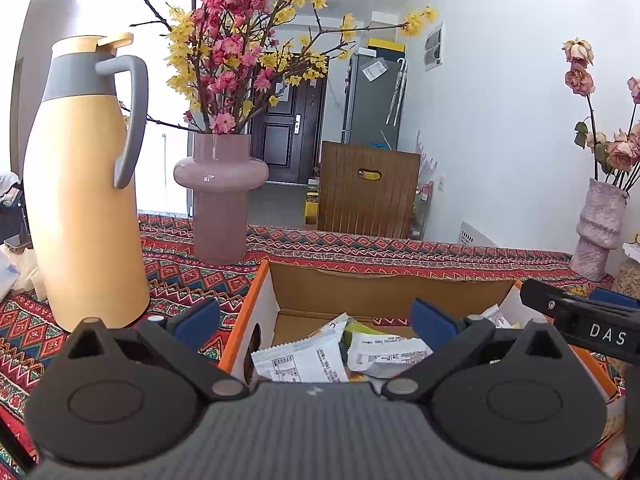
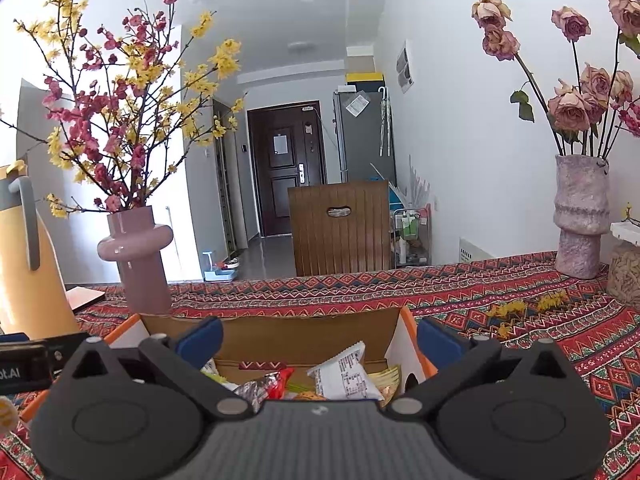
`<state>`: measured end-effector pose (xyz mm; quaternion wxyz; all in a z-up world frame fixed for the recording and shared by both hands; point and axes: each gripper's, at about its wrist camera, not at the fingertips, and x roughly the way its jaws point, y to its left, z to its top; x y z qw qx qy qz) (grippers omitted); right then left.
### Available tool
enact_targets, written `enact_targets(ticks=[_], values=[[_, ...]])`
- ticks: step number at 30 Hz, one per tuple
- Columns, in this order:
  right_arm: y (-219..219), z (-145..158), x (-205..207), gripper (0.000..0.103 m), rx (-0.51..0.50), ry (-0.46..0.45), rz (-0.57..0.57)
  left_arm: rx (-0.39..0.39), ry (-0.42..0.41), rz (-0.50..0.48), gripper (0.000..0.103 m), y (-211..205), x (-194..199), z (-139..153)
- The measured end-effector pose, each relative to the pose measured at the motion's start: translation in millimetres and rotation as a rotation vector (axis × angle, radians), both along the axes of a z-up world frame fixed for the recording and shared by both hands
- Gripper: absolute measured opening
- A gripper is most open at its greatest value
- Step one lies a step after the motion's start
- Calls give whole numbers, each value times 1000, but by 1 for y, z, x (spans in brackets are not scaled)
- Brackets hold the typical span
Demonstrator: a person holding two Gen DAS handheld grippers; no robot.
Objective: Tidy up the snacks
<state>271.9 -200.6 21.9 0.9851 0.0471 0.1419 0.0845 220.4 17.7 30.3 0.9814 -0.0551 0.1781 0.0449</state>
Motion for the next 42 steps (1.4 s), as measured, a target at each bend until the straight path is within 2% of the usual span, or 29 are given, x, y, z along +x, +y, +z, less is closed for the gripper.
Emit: enact_targets(ticks=[11, 20, 32, 42], values=[[-6, 25, -34, 103, -12, -29, 5, 7, -27, -21, 103, -3, -32, 25], [-13, 24, -83, 103, -26, 24, 47, 25, -30, -51, 103, -2, -77, 33], [-15, 3, -144, 103, -60, 136, 108, 50, 70, -60, 103, 5, -126, 16], [-17, -20, -168, 103, -56, 251, 125, 18, 197, -95, 103, 11, -149, -14]])
